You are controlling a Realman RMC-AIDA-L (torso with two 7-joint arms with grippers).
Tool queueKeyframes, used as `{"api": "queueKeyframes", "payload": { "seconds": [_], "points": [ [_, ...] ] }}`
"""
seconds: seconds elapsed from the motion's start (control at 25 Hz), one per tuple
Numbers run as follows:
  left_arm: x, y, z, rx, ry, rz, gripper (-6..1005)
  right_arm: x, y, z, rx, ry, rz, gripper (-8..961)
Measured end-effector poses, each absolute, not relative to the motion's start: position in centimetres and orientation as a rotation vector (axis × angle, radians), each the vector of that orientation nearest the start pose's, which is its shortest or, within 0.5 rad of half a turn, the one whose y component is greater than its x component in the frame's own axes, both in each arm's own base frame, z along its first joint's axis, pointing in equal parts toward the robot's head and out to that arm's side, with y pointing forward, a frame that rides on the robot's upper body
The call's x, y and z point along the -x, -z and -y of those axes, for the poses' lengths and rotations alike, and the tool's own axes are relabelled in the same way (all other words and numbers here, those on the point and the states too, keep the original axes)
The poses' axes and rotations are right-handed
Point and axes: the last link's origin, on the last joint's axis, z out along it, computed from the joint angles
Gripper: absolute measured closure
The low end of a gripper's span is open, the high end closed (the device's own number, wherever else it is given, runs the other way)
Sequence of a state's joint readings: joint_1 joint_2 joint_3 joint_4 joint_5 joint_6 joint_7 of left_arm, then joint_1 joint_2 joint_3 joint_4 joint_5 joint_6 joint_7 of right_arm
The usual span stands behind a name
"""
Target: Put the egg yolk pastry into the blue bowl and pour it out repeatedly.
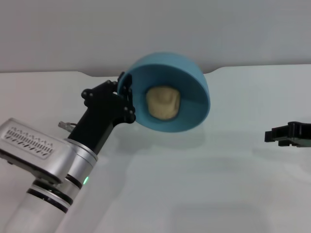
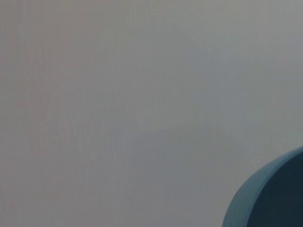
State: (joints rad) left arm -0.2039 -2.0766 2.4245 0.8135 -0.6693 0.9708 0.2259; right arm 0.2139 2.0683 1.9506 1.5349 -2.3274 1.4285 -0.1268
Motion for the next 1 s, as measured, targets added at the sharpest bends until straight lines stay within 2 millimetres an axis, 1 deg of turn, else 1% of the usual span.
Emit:
{"api": "queueKeyframes", "payload": {
  "seconds": [0.28,0.44,0.68,1.0],
  "points": [
    [21.0,8.1,-28.7,1.799,0.941,0.396,1000,-25.2,-5.4,-30.9,1.974,-0.182,-1.788,594],
    [20.8,7.8,-28.4,1.768,0.975,0.381,1000,-25.3,-5.3,-30.9,1.974,-0.181,-1.793,594],
    [20.5,6.9,-28.6,1.705,1.026,0.356,1001,-25.2,-5.3,-31.0,1.978,-0.184,-1.791,593],
    [20.4,7.6,-29.5,1.749,1.010,0.366,1001,-25.0,-5.2,-31.2,1.985,-0.187,-1.789,594]
  ]
}}
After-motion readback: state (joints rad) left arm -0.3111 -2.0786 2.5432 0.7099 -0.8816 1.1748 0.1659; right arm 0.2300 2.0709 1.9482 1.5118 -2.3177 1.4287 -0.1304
